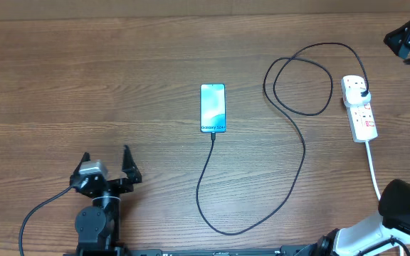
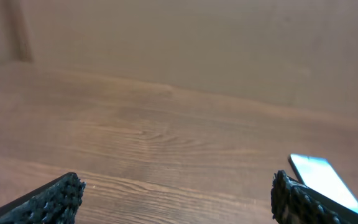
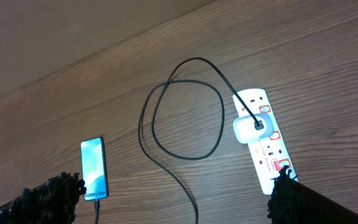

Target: Plug charger to phone and switch on socket

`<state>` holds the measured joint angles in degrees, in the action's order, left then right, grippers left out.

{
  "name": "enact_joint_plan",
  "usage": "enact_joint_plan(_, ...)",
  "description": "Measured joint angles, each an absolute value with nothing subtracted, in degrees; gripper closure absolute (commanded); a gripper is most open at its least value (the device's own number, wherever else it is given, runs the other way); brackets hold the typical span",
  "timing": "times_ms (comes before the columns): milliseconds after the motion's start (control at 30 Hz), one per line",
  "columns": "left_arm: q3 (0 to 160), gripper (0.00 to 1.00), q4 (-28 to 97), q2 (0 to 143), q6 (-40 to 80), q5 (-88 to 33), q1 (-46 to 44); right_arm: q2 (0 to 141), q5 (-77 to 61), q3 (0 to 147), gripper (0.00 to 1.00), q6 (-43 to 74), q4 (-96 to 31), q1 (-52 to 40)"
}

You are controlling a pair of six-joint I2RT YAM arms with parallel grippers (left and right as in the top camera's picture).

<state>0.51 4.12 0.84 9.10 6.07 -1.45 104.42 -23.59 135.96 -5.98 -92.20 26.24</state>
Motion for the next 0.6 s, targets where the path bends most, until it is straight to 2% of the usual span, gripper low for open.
enact_joint_plan(200,0.51,0.0,4.38,0.84,2.07,3.07,-1.45,104.42,-23.57,135.96,0.0,-5.98,-92.2,26.24)
enact_joint_plan(600,0.51,0.0,4.4,0.84,-0.23,2.31,-1.45,104.42,-23.57,135.96,0.0,-5.98,-92.2,26.24)
